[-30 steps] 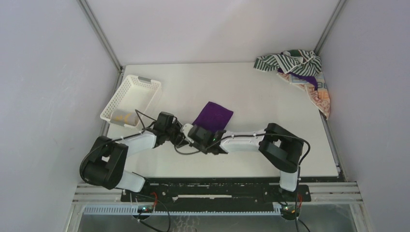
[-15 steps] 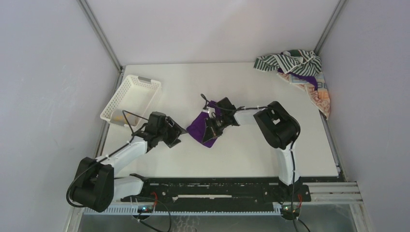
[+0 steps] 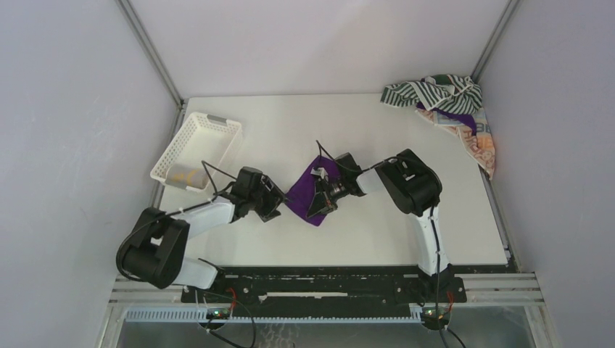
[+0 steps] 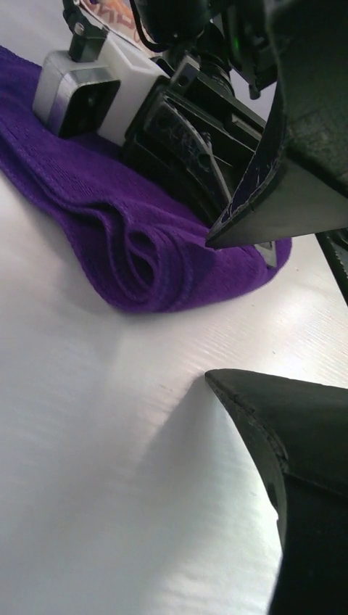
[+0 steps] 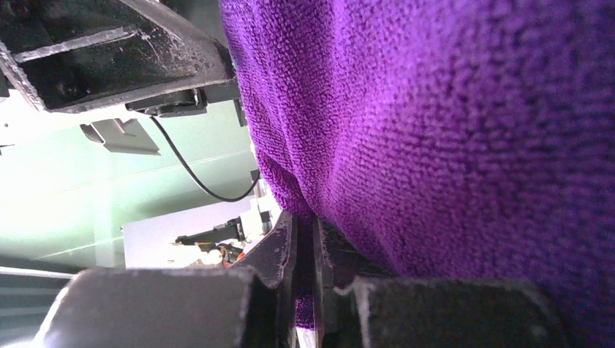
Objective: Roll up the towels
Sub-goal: Roll the towel at the center of the board.
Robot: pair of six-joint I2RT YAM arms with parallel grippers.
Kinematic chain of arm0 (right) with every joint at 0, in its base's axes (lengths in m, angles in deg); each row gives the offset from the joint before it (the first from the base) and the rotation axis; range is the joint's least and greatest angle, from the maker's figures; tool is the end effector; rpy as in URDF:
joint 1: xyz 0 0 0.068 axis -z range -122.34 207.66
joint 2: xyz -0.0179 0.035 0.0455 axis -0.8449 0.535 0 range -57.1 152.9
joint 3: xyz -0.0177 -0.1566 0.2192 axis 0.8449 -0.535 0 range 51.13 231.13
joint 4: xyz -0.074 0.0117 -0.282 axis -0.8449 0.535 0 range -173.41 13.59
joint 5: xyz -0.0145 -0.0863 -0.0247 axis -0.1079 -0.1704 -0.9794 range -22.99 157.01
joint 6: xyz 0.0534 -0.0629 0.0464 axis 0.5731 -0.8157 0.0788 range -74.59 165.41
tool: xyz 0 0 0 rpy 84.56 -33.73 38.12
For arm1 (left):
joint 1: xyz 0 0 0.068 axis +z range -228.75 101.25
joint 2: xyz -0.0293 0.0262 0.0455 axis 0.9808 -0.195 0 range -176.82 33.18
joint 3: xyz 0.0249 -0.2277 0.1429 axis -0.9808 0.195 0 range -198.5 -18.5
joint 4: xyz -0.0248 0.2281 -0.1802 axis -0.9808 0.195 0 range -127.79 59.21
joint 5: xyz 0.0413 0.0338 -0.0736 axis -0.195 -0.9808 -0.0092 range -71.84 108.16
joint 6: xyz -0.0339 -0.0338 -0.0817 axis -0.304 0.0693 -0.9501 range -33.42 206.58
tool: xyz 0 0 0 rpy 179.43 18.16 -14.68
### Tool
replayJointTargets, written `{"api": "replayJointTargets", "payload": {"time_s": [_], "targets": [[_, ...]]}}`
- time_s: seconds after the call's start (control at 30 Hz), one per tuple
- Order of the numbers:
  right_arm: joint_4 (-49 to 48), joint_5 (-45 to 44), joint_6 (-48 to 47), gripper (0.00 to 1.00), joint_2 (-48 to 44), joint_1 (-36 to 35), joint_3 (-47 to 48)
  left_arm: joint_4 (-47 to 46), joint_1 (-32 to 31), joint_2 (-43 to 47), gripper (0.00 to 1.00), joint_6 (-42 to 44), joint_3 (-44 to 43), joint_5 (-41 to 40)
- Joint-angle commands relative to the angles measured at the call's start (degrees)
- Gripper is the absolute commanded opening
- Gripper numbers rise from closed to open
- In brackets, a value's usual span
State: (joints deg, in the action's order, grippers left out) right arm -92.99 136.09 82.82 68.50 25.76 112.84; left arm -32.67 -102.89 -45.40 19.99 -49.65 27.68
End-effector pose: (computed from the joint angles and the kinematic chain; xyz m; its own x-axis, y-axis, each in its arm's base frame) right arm 0.3049 0.2838 0.0184 -0.9434 -0.3318 -0.0027 -0.0986 0.2727 0.9570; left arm 0.2645 -0.1342 0.0802 -0.7422 -0.6591 -0.1212 -0.4681 0.6392 -0.6101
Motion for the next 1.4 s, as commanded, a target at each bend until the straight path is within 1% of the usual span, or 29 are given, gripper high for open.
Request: {"api": "replayJointTargets", "payload": {"time_s": [0.0,0.13,0.23,0.3,0.43,0.5,0.6,0.67,0.73,0.83,0.9,1.0,1.1,1.17,1.3,1.37], "targets": [[-1.6,-0.1,2.6,0.0,1.6,-0.2,-1.2,-2.5,-1.1,-4.3,0.67,0.5,-3.9,-1.4],[-1.1,-0.4,2.0,0.0,2.0,-0.4,-1.2,-4.5,-1.4,-6.0,0.66,0.2,-4.2,-1.9],[-0.1,-1.1,1.4,0.0,2.2,-0.5,-1.2,-2.3,-1.9,-7.1,0.62,0.6,-5.4,-2.5],[1.0,-2.4,0.6,0.0,1.6,-0.6,-1.2,-0.9,-1.9,-8.3,0.52,0.6,-5.9,-2.4],[3.8,-5.1,-1.7,0.05,-0.9,-0.9,-1.2,0.7,-2.0,-10.2,0.36,0.3,-5.5,-2.8],[7.6,-8.0,-4.7,0.1,-3.0,-1.2,-0.9,1.5,-2.1,-10.6,0.28,0.3,-5.5,-2.8],[14.9,-12.4,-10.1,0.25,-8.0,-2.6,0.2,4.3,-2.2,-10.4,0.16,0.9,-6.2,-3.4],[18.3,-16.0,-12.9,0.32,-12.4,-3.8,0.4,7.2,-2.1,-9.9,0.12,2.0,-7.3,-4.3],[23.0,-23.4,-16.8,0.37,-17.5,-5.7,0.7,10.0,-2.1,-9.2,0.09,3.0,-8.3,-4.9],[27.9,-38.0,-21.6,0.43,-24.0,-10.2,1.1,14.1,-2.1,-9.1,0.07,4.6,-10.3,-4.6],[30.3,-49.4,-24.2,0.46,-26.8,-13.9,1.3,17.7,-2.2,-9.6,0.07,6.2,-12.5,-4.5],[30.9,-66.0,-27.6,0.5,-28.5,-20.7,1.3,23.5,-2.2,-10.1,0.07,8.5,-15.6,-5.2],[29.0,-81.3,-30.7,0.51,-28.3,-27.5,1.3,26.9,-2.2,-10.6,0.08,10.0,-18.1,-5.4],[27.0,-88.4,-32.7,0.52,-28.1,-31.6,1.3,28.3,-2.2,-11.1,0.08,10.4,-19.1,-5.4],[23.4,-98.7,-35.8,0.53,-27.5,-37.8,1.3,29.7,-2.2,-12.1,0.08,11.0,-20.2,-5.0],[22.2,-102.3,-37.4,0.53,-26.7,-40.6,1.4,29.9,-2.2,-12.7,0.08,11.1,-20.5,-4.7]]}}
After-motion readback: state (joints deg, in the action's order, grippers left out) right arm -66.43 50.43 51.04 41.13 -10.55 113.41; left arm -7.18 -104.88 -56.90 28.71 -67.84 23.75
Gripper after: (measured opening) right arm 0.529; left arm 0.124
